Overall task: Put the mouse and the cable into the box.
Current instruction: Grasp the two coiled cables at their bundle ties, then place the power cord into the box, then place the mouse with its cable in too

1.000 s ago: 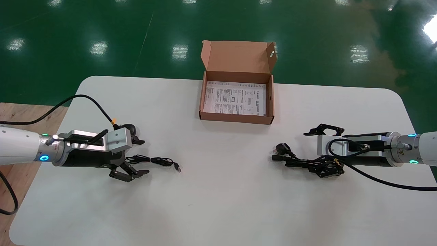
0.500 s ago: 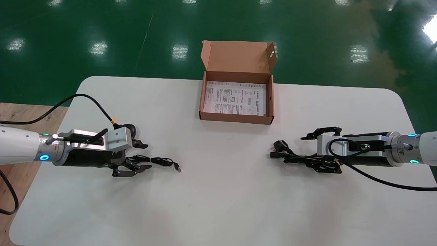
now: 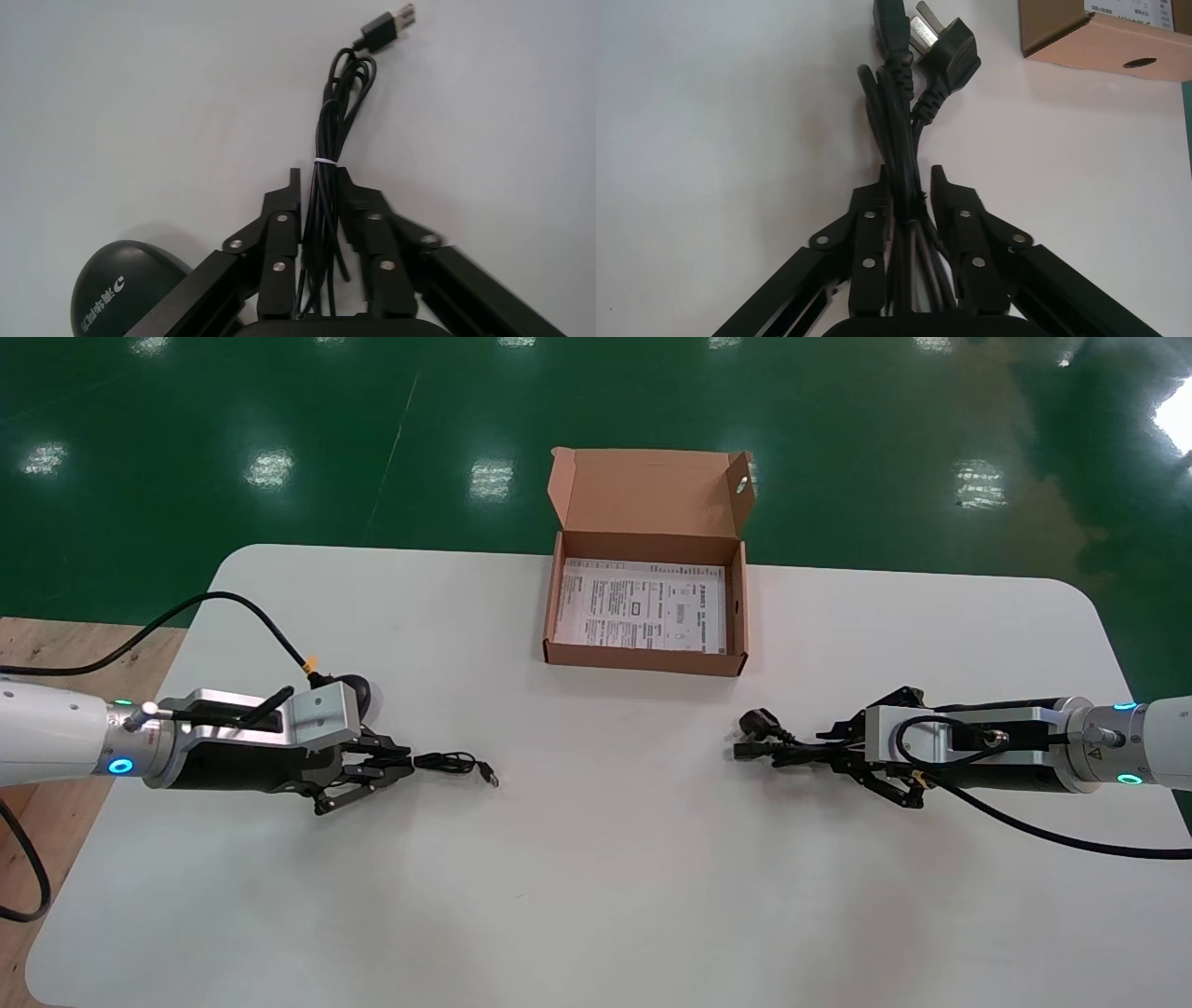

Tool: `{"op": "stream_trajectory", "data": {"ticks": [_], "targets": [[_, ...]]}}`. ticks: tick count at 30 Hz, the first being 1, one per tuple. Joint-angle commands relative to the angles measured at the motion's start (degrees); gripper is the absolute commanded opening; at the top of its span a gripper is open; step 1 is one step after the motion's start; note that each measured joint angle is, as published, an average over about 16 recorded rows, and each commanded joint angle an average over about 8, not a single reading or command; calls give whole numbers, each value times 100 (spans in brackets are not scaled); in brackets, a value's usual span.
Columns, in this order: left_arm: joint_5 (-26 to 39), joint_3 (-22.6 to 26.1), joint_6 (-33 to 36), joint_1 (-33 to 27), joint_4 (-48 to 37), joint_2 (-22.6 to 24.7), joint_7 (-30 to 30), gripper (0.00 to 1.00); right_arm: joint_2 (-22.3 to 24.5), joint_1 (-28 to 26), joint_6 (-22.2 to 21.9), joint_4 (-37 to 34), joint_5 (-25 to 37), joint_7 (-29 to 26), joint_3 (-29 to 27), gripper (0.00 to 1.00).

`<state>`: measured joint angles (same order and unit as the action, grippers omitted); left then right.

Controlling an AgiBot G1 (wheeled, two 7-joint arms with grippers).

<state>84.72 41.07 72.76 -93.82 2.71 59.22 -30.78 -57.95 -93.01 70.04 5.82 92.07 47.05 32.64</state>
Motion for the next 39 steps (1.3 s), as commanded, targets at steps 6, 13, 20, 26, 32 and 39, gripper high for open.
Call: {"op": "stream_trajectory", "data": {"ticks": [6,13,20,26,32,39], "targets": [[-4,0,0,1,4,-2,1,0,2,2,1,3,-3,-2,0,0],[-79,-56,107,-290,168,-74,-12,0,122,-78,204,60,-148,44,-96,0],[-123,-115,211,-1140,719,-163,-54,0,222,-523,225,235,-410,-50,-292,0],[-325,-283,200,-1809,1250,28,-420,0,-279,-795,-462,515,-411,25,-322,0],[-535,-446,157,-2226,1236,310,-971,0,-1153,-720,-1363,541,-283,279,-249,0],[-787,-675,-306,-2553,846,521,-1726,0,-1906,-606,-2125,308,-231,585,-183,0]]}}
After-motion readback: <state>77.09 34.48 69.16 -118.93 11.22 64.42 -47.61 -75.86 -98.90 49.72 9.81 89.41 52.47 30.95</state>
